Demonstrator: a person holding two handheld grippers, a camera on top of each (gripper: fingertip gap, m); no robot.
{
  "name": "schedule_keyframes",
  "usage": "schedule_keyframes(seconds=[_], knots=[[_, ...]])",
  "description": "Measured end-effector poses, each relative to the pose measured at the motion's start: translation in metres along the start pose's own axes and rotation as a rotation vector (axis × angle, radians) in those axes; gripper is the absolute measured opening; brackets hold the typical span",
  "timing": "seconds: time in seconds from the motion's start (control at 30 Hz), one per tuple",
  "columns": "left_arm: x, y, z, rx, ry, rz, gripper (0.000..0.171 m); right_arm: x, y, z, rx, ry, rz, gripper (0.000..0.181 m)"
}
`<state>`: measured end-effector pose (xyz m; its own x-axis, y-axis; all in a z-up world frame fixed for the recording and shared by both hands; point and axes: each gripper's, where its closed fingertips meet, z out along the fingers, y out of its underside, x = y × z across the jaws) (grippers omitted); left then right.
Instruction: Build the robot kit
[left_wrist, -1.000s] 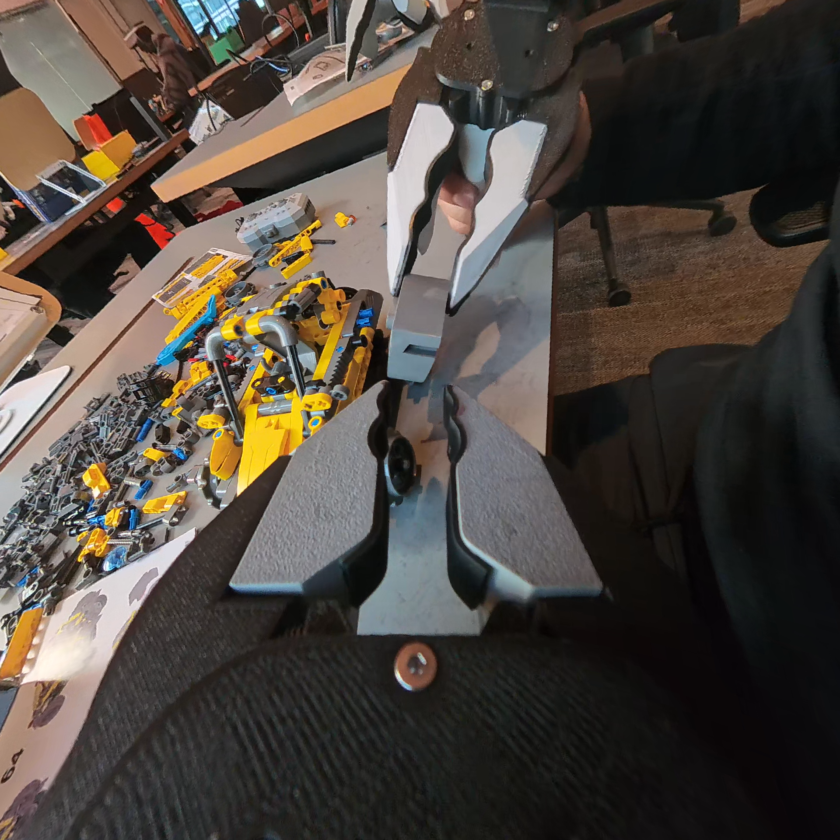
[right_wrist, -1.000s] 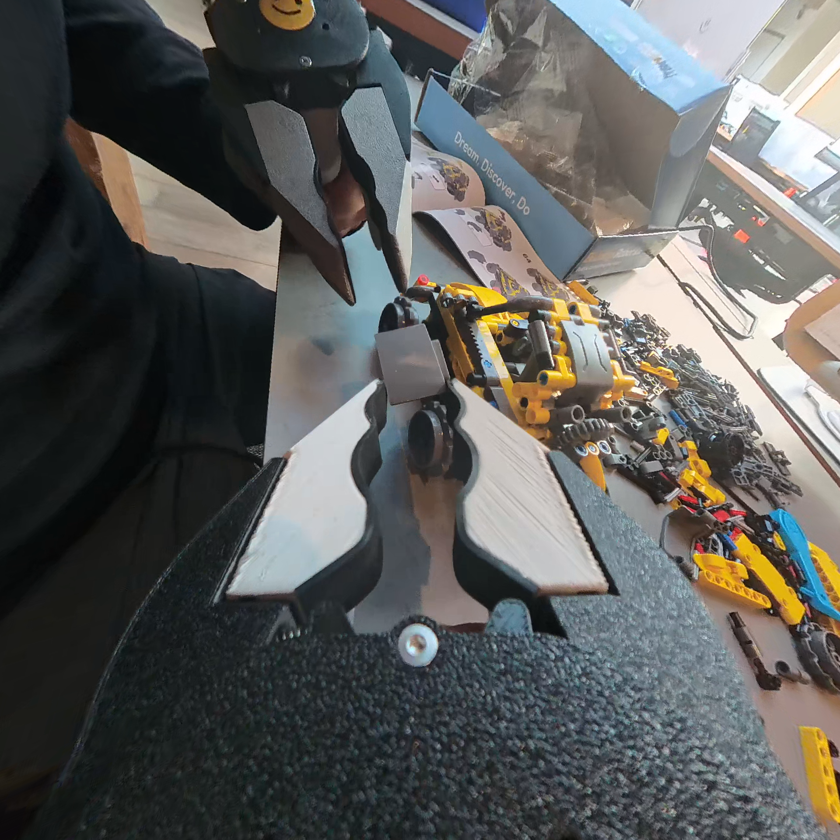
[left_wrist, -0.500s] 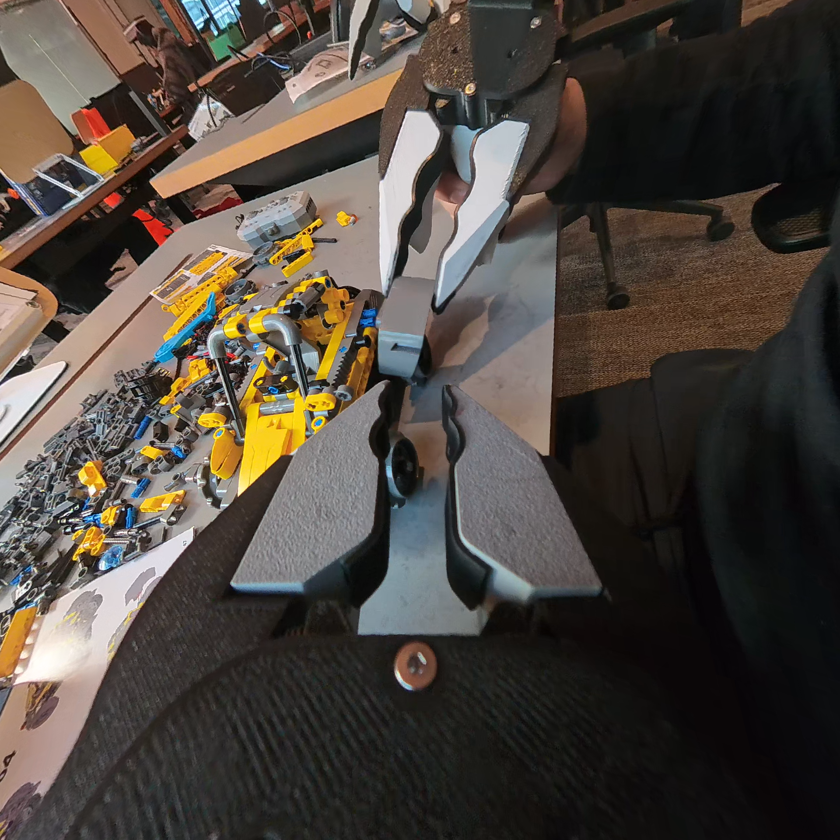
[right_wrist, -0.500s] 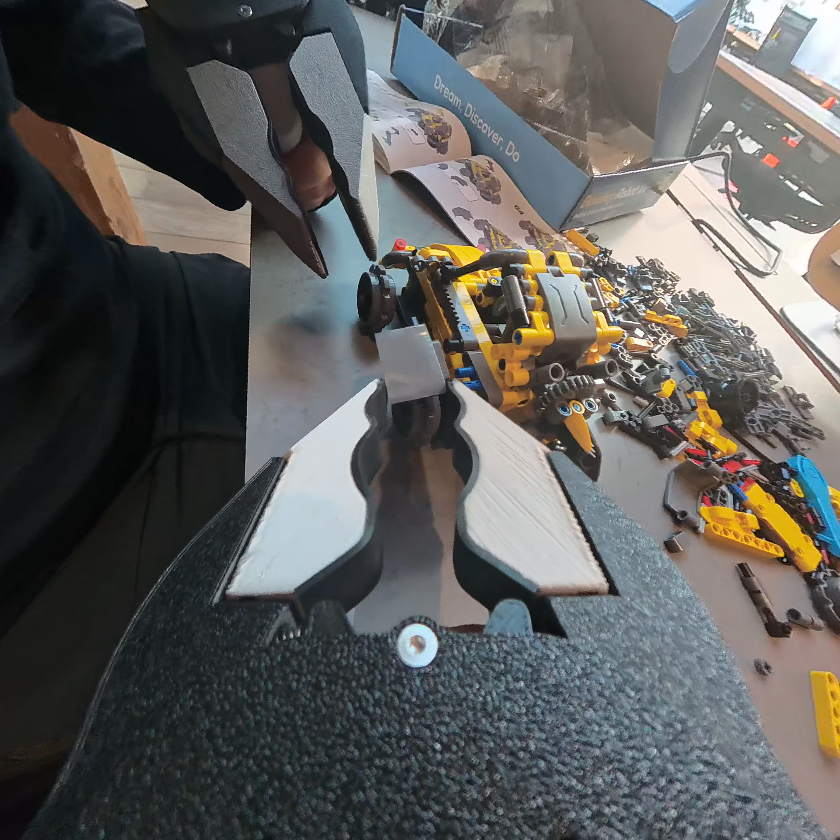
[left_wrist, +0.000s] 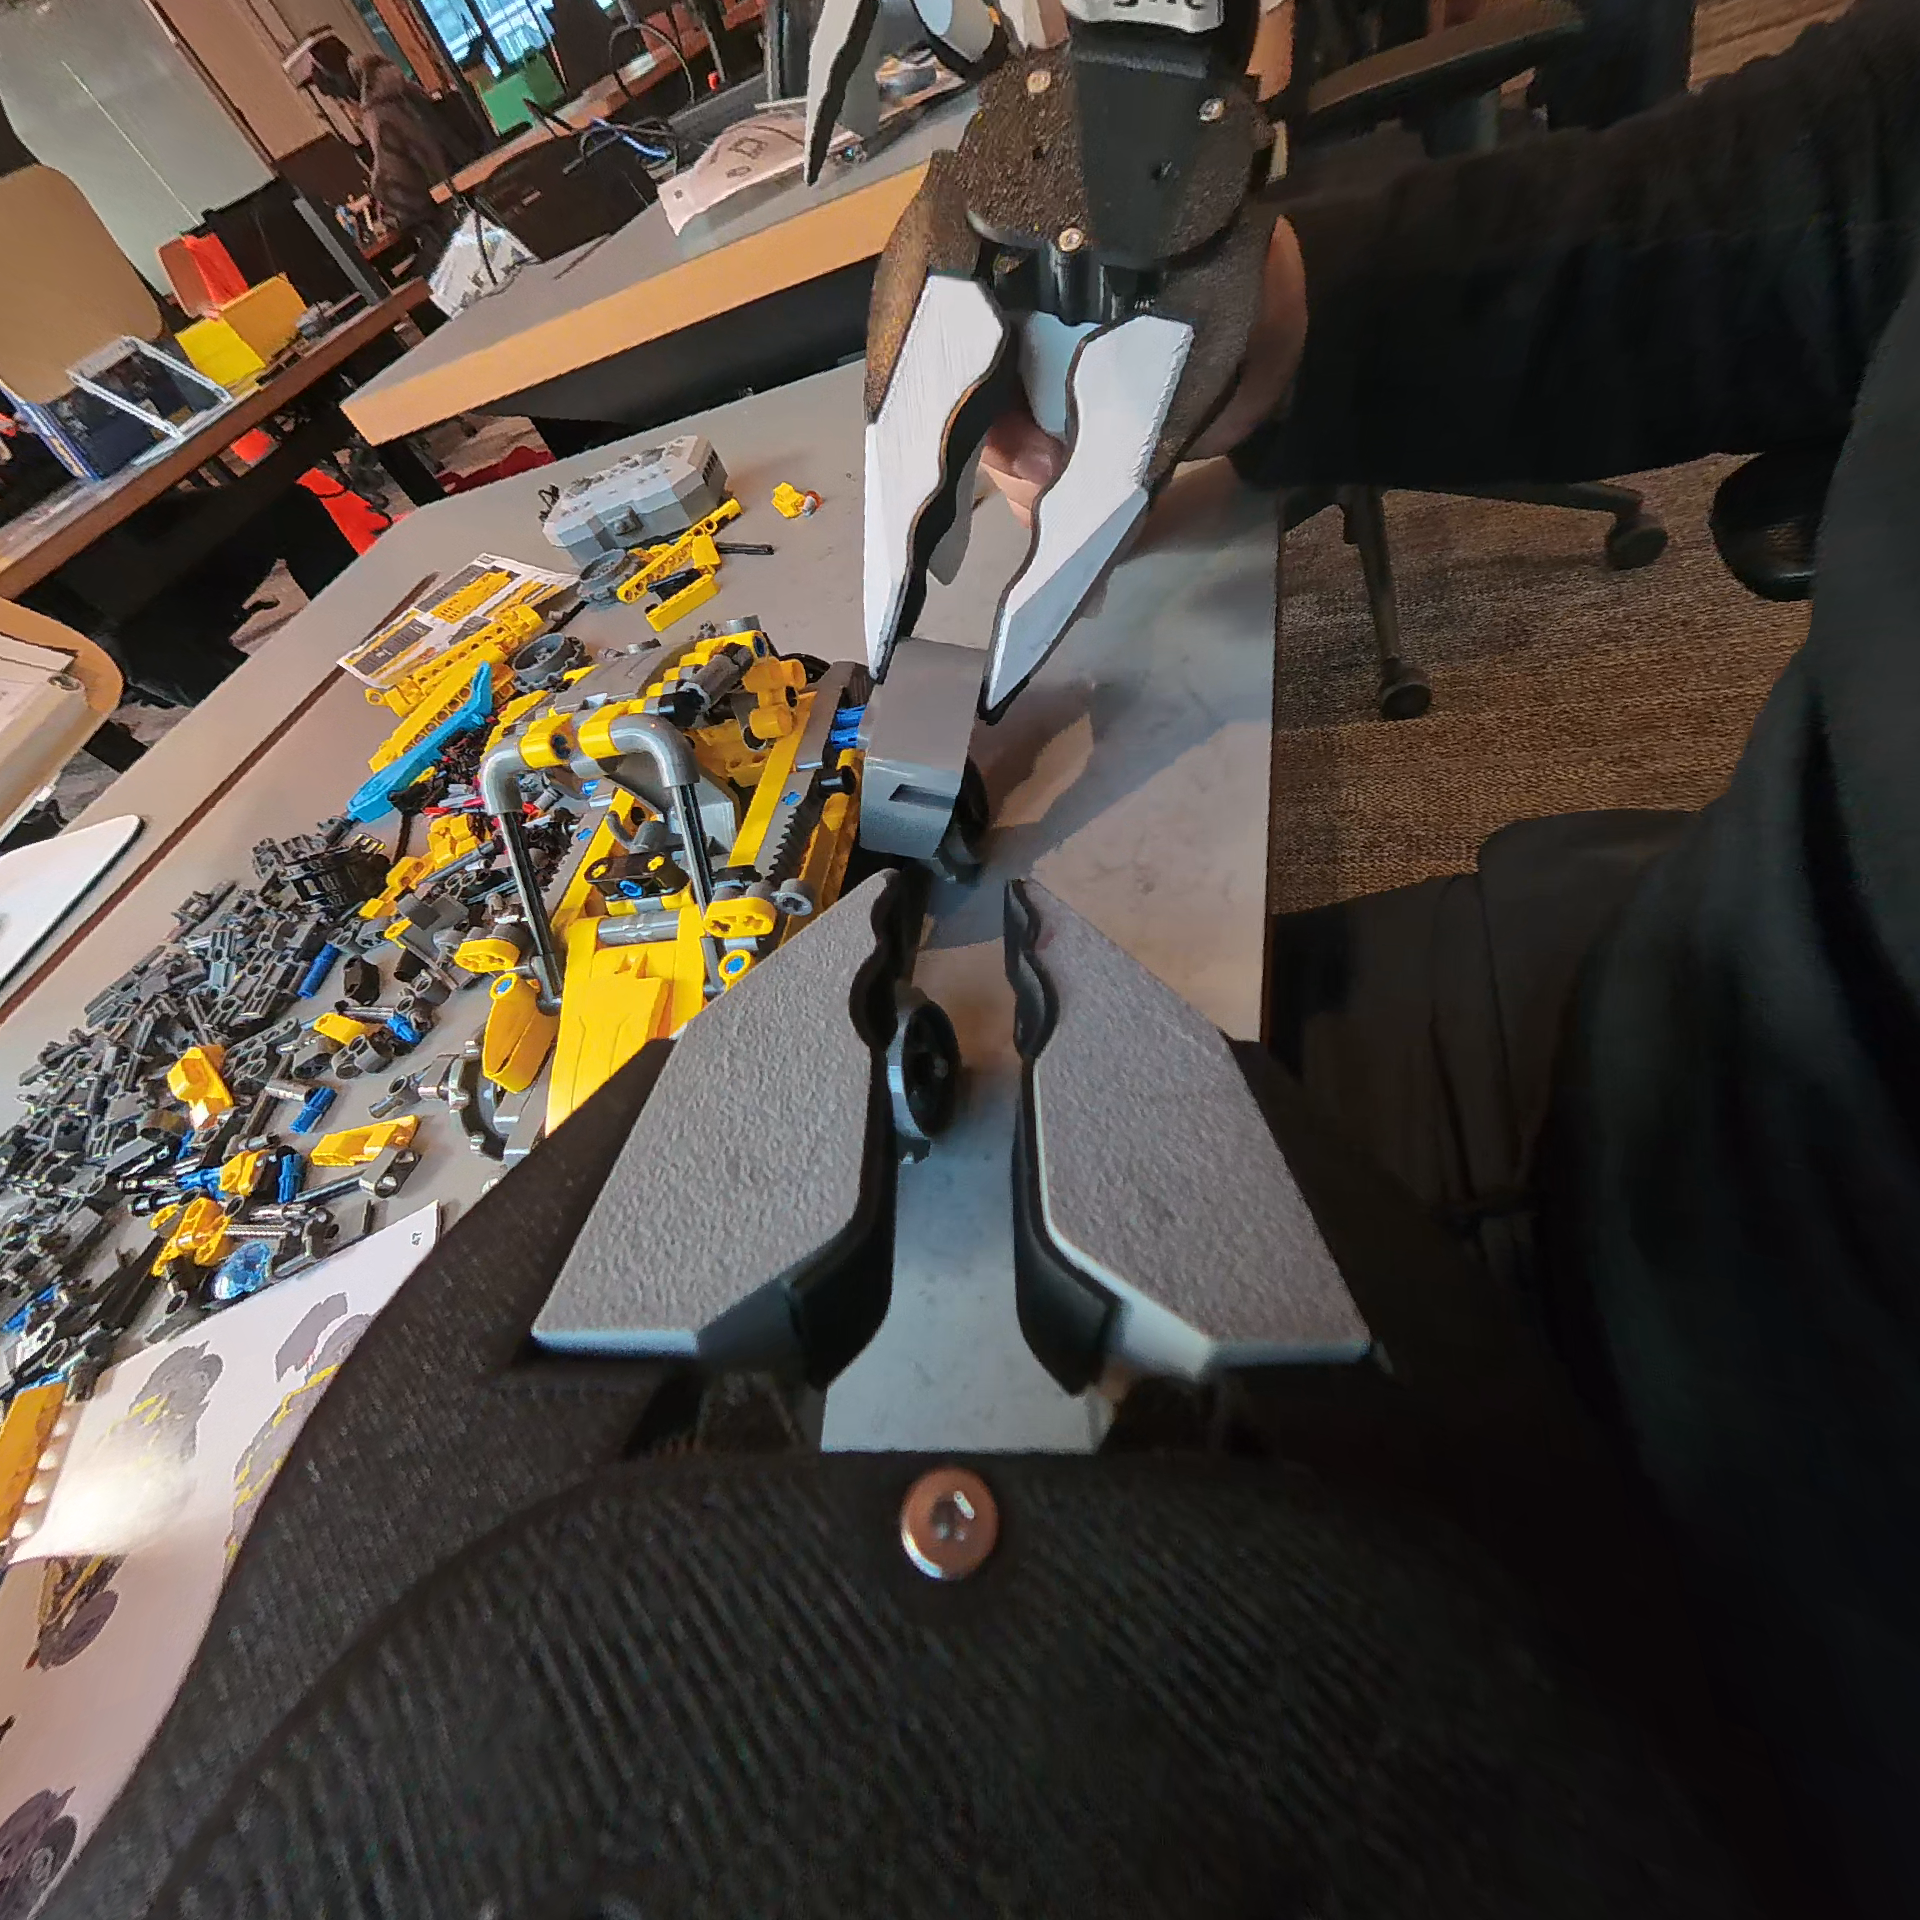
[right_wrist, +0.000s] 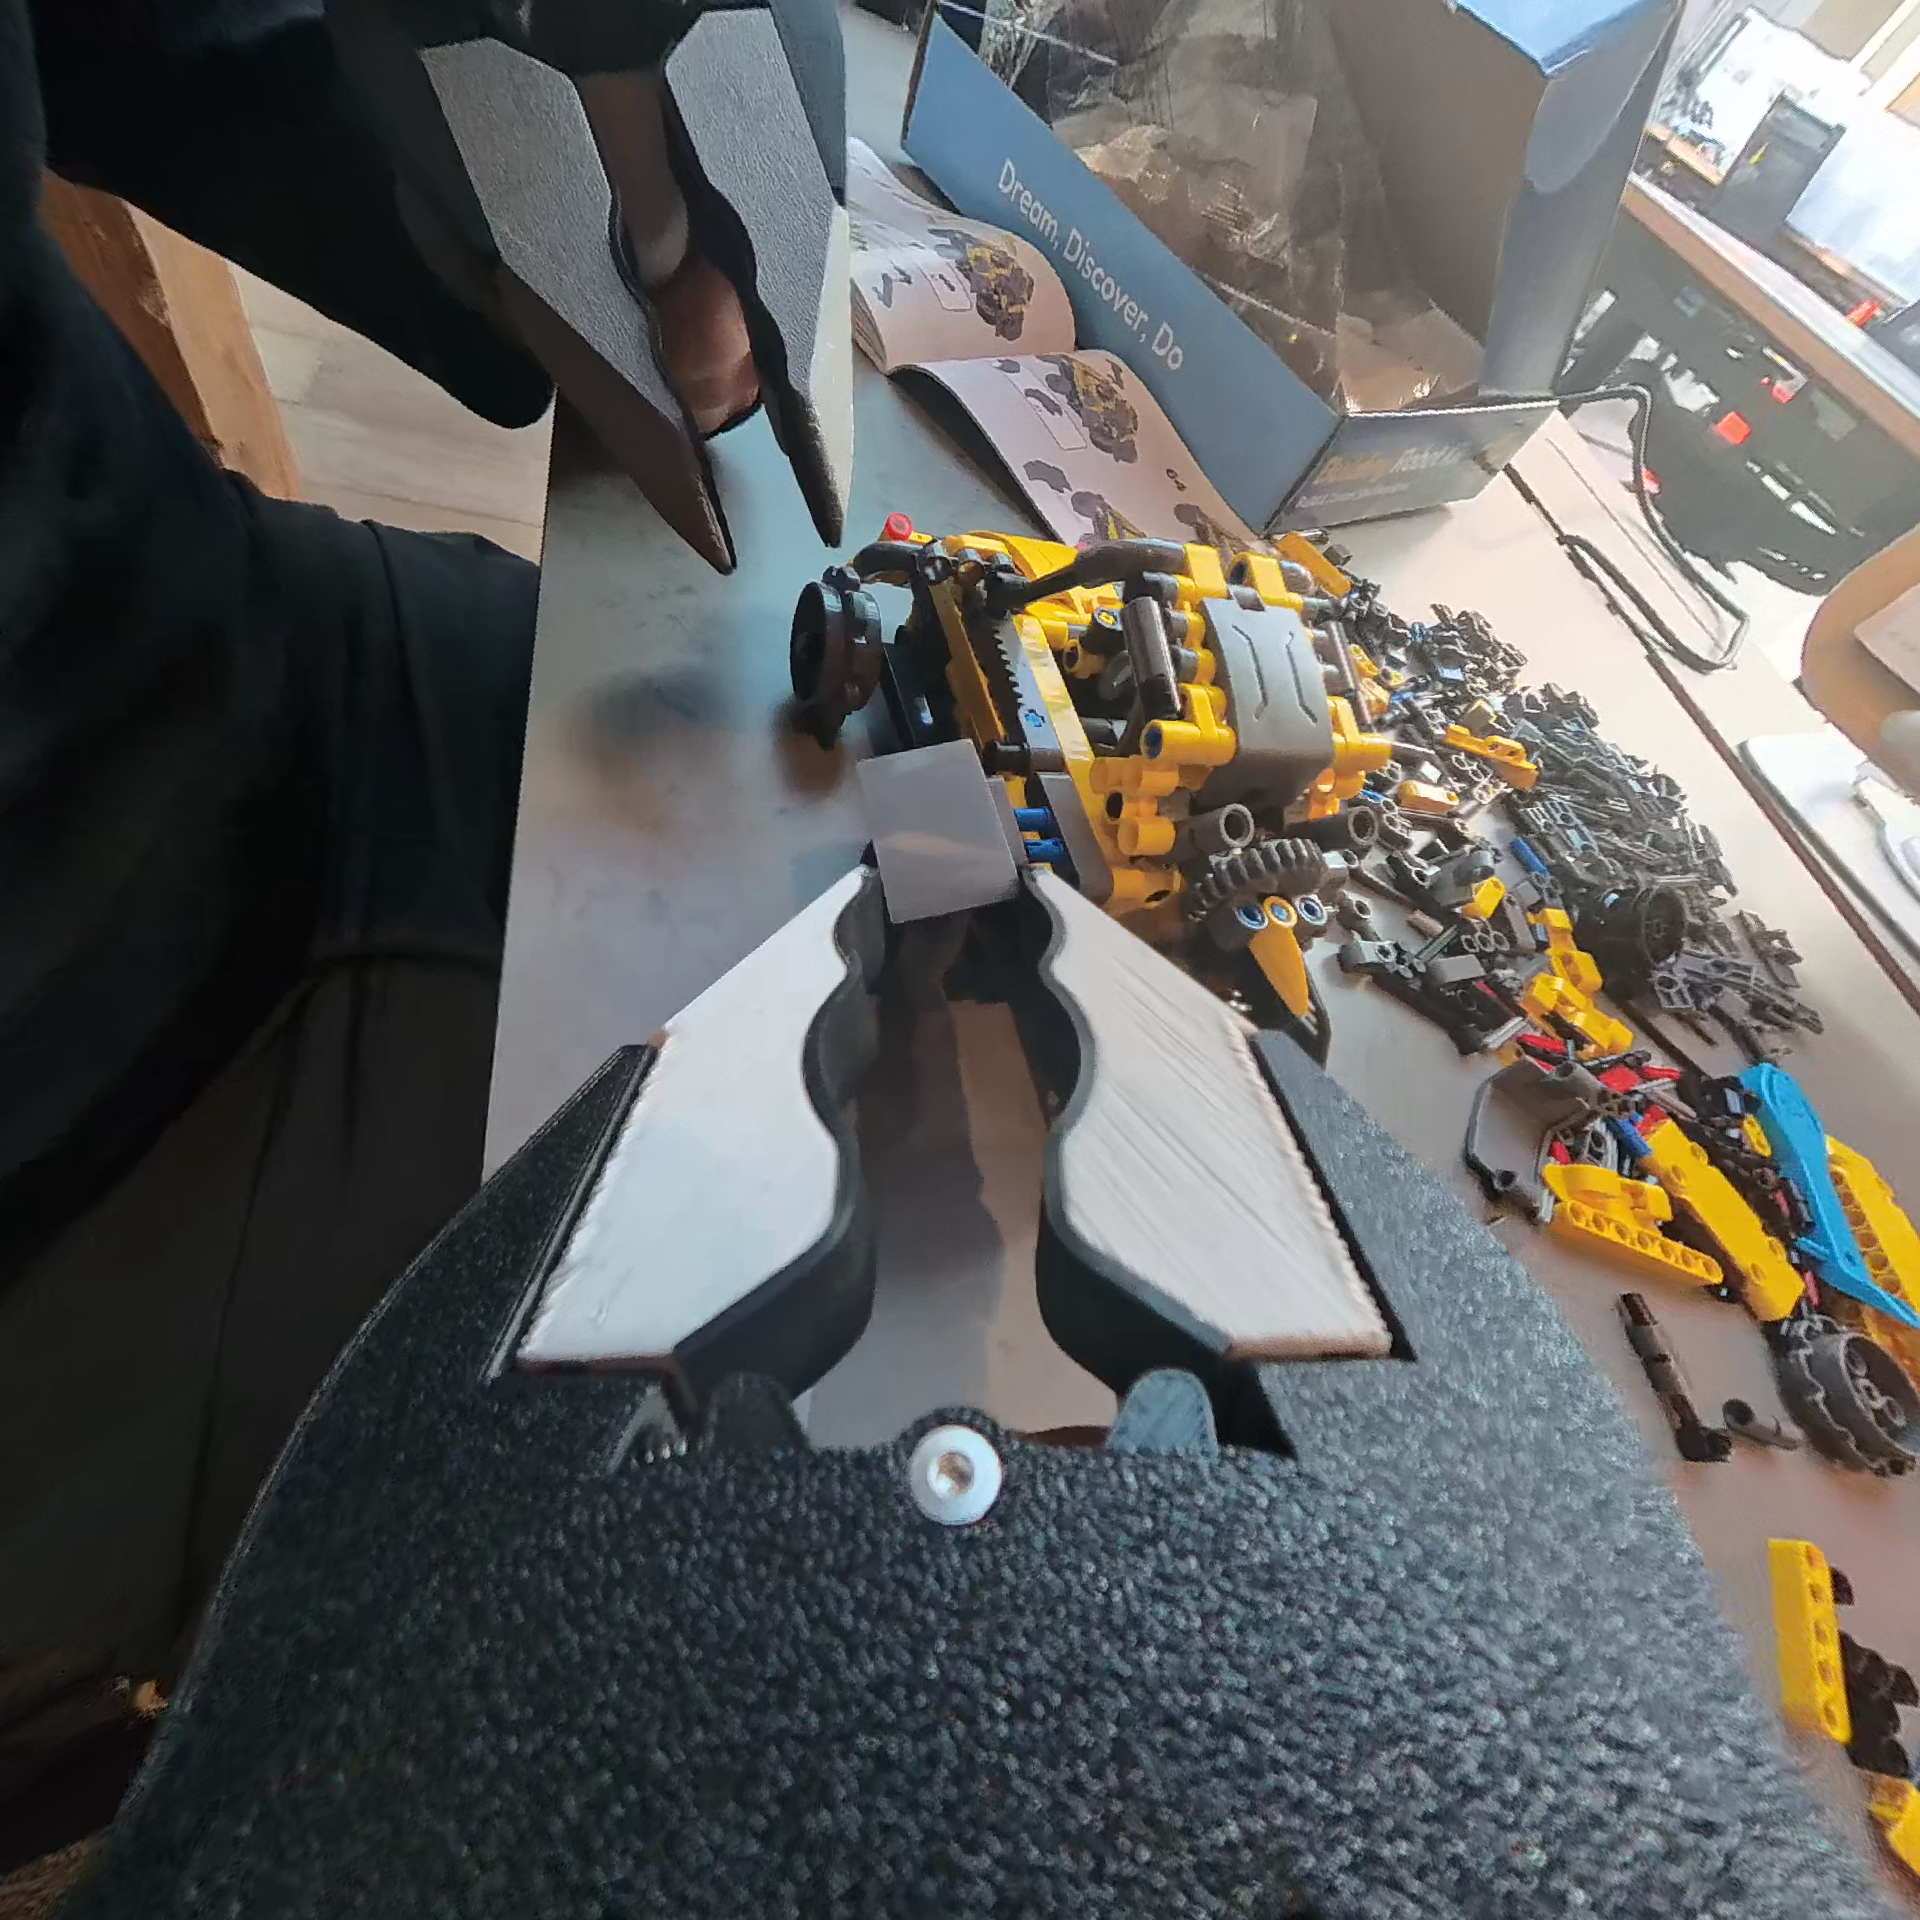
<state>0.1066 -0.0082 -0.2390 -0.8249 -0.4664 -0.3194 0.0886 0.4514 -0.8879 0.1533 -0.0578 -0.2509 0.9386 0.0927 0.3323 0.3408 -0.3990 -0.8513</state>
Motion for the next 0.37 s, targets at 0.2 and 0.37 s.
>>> schedule_keyframes(seconds=[0.2,0.37], knots=[[-0.0014,-0.0004,-0.0004,0.005,-0.001,-0.012,0.014,-0.0003,-0.0018,0.0021,0.008,-0.029,0.017,0.02],[-0.0015,-0.0005,-0.0003,0.005,-0.002,-0.012,0.014,0.001,-0.0004,0.0033,0.001,-0.054,0.047,0.023]])
